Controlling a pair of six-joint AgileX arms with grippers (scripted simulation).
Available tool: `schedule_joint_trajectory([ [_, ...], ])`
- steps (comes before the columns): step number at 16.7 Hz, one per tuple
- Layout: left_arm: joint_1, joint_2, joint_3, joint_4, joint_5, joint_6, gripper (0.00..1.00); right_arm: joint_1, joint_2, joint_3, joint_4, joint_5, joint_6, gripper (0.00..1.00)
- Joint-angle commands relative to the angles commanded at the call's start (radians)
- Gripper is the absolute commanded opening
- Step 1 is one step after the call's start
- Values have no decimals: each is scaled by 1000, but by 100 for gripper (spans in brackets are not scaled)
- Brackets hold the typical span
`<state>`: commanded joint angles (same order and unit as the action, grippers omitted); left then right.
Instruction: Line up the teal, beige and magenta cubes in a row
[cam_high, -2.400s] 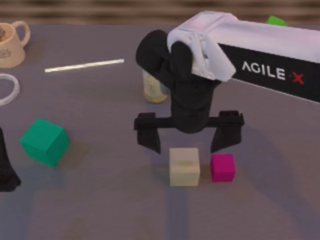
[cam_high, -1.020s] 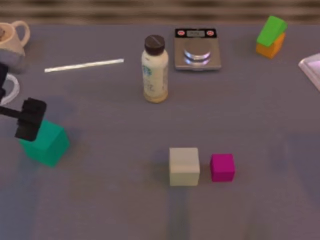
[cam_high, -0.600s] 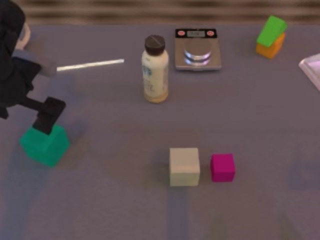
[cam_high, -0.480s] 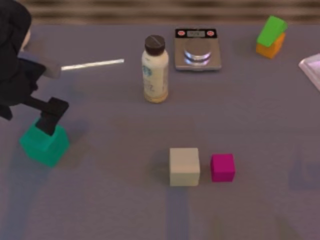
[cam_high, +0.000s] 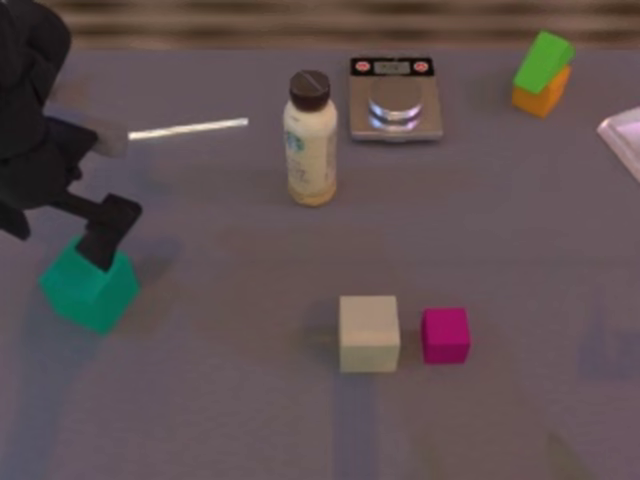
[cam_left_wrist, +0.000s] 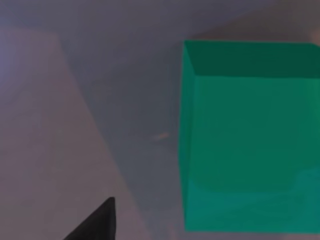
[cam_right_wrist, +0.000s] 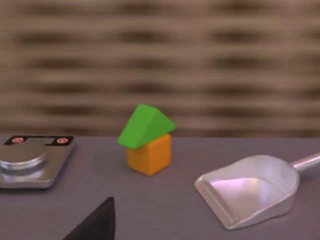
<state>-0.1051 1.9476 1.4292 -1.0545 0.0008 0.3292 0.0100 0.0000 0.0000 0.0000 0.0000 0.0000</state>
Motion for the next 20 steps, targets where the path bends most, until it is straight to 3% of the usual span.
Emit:
schedule_joint_trajectory([
  [3, -2, 17, -23, 40, 0, 2, 100, 0, 0, 0, 0, 0, 0, 100],
  [10, -3, 131, -166, 302, 1, 4, 100, 0, 0, 0, 0, 0, 0, 100],
  [15, -3, 142, -179, 323, 1, 4, 100, 0, 0, 0, 0, 0, 0, 100],
  [20, -3, 142, -179, 323, 1, 4, 62, 0, 0, 0, 0, 0, 0, 100],
])
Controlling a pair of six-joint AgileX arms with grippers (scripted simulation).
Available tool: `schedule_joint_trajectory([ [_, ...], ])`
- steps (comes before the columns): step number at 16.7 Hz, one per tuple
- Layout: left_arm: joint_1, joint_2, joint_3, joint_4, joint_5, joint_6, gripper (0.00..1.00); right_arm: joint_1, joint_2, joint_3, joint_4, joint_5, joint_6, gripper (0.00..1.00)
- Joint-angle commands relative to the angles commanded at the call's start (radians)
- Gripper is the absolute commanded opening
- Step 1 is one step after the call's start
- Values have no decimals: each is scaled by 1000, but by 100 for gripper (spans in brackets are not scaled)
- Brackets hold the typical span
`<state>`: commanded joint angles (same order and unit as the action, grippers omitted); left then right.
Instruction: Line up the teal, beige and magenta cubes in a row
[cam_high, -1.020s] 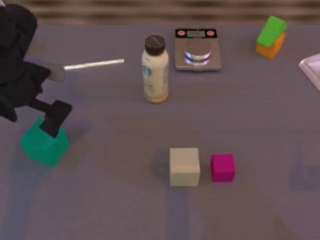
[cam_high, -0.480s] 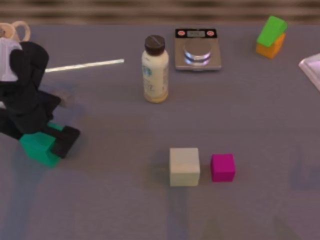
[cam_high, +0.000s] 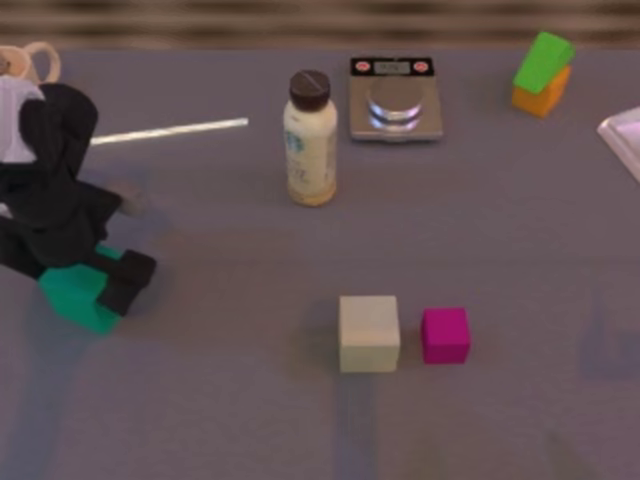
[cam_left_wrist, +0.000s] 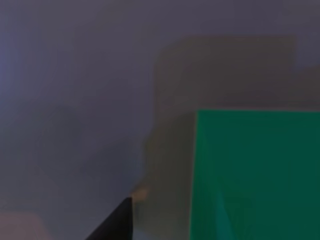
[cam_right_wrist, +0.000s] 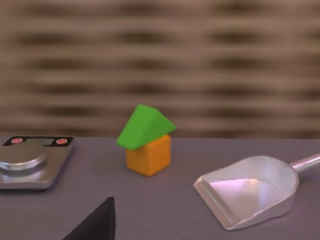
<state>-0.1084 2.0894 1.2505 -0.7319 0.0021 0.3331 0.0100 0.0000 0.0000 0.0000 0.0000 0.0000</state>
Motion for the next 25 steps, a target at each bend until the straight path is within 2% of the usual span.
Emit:
schedule_joint_trajectory([
  [8, 0, 0, 0, 0, 0, 0, 2, 0, 0, 0, 0, 0, 0, 100],
  [18, 0, -15, 5, -10, 3, -1, 0, 0, 0, 0, 0, 0, 0, 100],
  [25, 17, -111, 119, -228, 3, -4, 0, 0, 0, 0, 0, 0, 0, 100],
])
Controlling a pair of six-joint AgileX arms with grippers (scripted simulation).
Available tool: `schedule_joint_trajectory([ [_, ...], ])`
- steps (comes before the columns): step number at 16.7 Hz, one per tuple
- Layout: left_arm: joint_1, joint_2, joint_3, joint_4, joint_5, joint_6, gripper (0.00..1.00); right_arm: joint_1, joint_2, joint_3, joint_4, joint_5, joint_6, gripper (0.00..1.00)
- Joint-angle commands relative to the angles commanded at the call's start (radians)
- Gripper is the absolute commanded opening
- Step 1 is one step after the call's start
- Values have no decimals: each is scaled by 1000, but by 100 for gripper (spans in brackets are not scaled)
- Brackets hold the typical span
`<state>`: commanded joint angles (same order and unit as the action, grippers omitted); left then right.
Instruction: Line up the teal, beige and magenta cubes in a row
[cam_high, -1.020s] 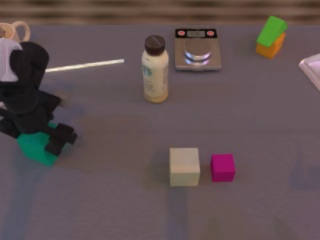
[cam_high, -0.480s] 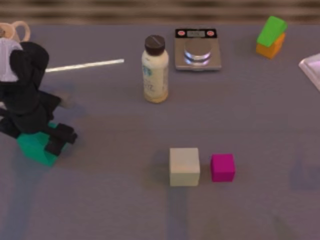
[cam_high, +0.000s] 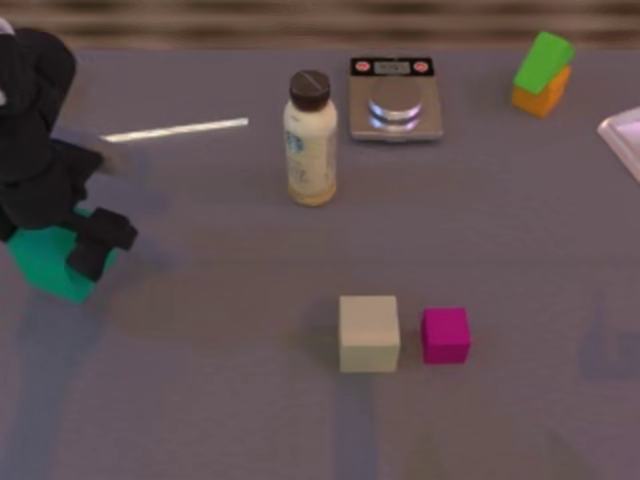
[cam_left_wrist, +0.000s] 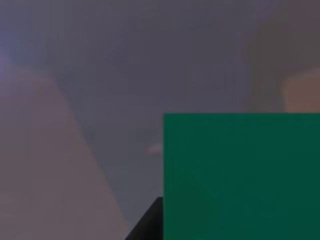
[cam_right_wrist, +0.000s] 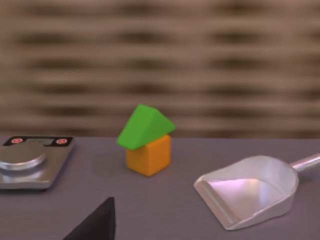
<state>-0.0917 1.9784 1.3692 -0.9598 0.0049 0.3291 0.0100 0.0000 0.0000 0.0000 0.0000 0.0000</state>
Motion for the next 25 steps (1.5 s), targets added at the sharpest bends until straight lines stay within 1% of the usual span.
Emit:
schedule_joint_trajectory([
  [2, 2, -19, 17, -28, 0, -1, 0, 0, 0, 0, 0, 0, 0, 100],
  [6, -5, -15, 15, -26, -1, -1, 0, 0, 0, 0, 0, 0, 0, 100],
  [9, -48, -8, 30, -37, -1, -67, 0, 0, 0, 0, 0, 0, 0, 100],
  [12, -135, 3, 52, -58, -3, -220, 0, 0, 0, 0, 0, 0, 0, 100],
  [18, -360, 7, 88, -102, -6, -673, 0, 0, 0, 0, 0, 0, 0, 100],
  [20, -428, 0, 96, -110, -7, -796, 0, 0, 0, 0, 0, 0, 0, 100],
  [22, -478, -9, 101, -114, -9, -877, 0, 0, 0, 0, 0, 0, 0, 100],
  [25, -508, -17, 104, -114, -10, -919, 0, 0, 0, 0, 0, 0, 0, 100],
])
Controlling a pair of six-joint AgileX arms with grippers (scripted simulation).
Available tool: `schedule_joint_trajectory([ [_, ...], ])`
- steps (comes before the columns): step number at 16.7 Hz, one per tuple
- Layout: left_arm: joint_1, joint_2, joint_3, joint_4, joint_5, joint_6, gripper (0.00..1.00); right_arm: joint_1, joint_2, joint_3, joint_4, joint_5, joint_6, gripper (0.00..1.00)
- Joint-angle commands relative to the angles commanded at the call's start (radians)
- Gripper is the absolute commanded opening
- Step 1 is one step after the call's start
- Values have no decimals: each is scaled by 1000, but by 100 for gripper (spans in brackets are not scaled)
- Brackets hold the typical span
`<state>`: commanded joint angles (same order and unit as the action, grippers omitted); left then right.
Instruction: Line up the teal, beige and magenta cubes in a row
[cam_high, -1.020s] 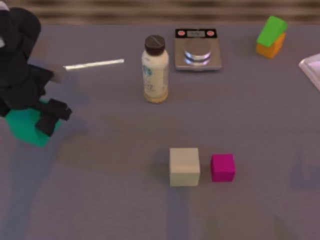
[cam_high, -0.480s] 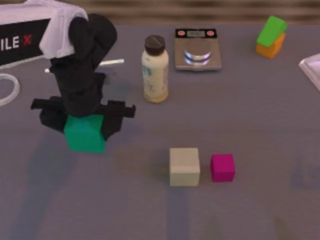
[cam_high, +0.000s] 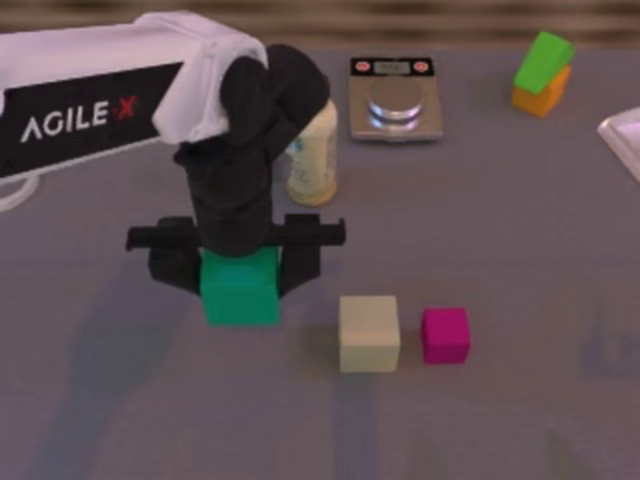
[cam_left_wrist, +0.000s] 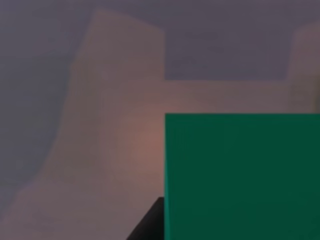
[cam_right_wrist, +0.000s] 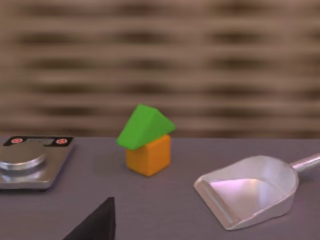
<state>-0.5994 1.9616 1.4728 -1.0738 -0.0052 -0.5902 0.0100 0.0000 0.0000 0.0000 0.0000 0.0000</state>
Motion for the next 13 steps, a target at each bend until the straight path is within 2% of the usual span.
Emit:
schedule_joint_trajectory([
  [5, 4, 10, -16, 18, 1, 5, 0, 0, 0, 0, 0, 0, 0, 100],
  [10, 6, 74, -118, 202, 1, 5, 0, 0, 0, 0, 0, 0, 0, 100],
  [13, 4, 99, -151, 250, 1, 6, 0, 0, 0, 0, 0, 0, 0, 100],
])
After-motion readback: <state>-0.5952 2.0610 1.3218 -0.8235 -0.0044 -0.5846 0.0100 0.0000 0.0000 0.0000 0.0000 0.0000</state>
